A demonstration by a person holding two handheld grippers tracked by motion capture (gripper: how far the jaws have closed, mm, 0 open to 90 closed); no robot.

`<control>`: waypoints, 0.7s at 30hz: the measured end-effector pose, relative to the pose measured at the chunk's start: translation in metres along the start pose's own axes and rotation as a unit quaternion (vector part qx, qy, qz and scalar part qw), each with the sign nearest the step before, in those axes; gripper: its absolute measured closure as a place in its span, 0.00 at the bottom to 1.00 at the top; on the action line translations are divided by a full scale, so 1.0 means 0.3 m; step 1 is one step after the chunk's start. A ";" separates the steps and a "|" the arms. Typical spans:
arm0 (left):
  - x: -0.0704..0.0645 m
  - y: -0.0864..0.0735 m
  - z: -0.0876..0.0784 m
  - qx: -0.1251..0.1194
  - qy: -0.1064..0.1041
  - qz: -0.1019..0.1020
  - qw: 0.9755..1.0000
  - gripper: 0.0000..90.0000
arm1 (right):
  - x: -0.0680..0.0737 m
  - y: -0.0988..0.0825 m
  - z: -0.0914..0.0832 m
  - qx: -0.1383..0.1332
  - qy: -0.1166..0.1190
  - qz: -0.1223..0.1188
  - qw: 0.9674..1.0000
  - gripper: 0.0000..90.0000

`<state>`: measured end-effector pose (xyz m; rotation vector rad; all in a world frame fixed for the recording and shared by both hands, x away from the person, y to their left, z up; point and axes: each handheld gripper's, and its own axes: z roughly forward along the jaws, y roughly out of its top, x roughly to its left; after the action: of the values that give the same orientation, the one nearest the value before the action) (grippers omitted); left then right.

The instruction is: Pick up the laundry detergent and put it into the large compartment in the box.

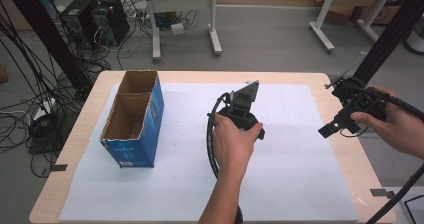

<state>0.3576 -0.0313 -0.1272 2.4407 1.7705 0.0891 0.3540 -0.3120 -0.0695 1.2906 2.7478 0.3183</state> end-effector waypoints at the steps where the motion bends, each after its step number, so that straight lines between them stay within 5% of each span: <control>1: 0.000 0.000 0.000 0.000 0.000 0.000 1.000 0.26 | 0.000 0.001 0.000 0.000 0.000 0.000 1.000 0.06; 7: -0.018 -0.004 0.006 -0.004 0.011 0.003 1.000 0.39 | 0.004 0.003 -0.001 0.000 0.000 0.000 1.000 0.06; 21: -0.018 -0.006 0.002 -0.007 0.013 0.006 1.000 0.41 | 0.005 0.004 0.001 -0.003 0.001 0.000 1.000 0.06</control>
<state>0.3542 -0.0358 -0.1279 2.4523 1.7593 0.1347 0.3540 -0.3101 -0.0696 1.2886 2.7465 0.3276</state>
